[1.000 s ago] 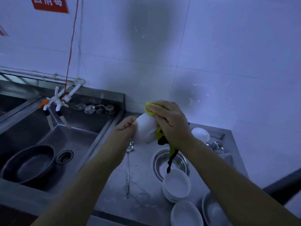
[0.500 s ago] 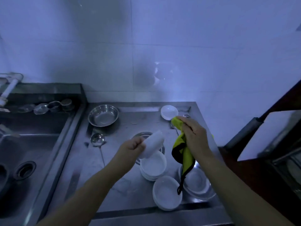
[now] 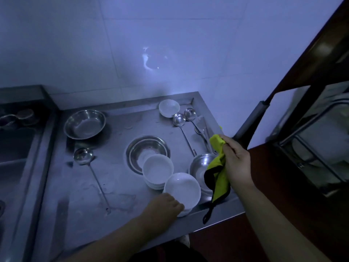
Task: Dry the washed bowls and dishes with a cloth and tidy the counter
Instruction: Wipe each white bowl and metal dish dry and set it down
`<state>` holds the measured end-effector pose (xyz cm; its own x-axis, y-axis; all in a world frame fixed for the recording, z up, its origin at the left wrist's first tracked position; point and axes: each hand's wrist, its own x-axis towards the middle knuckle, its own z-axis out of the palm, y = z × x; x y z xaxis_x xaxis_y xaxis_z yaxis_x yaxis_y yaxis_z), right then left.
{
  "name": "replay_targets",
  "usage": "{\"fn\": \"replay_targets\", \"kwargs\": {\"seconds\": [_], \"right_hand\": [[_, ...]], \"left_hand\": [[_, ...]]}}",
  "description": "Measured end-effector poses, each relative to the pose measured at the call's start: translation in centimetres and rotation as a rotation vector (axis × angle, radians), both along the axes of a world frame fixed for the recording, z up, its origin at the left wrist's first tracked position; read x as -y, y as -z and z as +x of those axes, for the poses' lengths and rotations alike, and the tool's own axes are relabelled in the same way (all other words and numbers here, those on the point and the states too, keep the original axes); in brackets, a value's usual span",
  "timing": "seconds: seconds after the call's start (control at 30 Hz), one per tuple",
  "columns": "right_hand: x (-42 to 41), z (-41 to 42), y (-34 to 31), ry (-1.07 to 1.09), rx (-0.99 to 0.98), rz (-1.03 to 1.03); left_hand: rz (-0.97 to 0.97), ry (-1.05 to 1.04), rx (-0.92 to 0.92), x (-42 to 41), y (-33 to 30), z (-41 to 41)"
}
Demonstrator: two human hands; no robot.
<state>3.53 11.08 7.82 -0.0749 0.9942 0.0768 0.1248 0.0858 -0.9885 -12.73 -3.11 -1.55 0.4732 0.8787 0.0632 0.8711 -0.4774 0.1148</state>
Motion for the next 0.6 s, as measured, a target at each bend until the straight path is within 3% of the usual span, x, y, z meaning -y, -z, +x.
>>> {"fn": "replay_targets", "kwargs": {"seconds": [0.17, 0.6], "right_hand": [[1.2, 1.0, 0.7, 0.028, -0.038, -0.019], [1.4, 0.7, 1.7, 0.021, -0.096, -0.058]], "left_hand": [[-0.024, 0.084, 0.004, 0.3, 1.9, -0.1], [-0.01, 0.027, 0.09, 0.3, 2.8, -0.2]]}}
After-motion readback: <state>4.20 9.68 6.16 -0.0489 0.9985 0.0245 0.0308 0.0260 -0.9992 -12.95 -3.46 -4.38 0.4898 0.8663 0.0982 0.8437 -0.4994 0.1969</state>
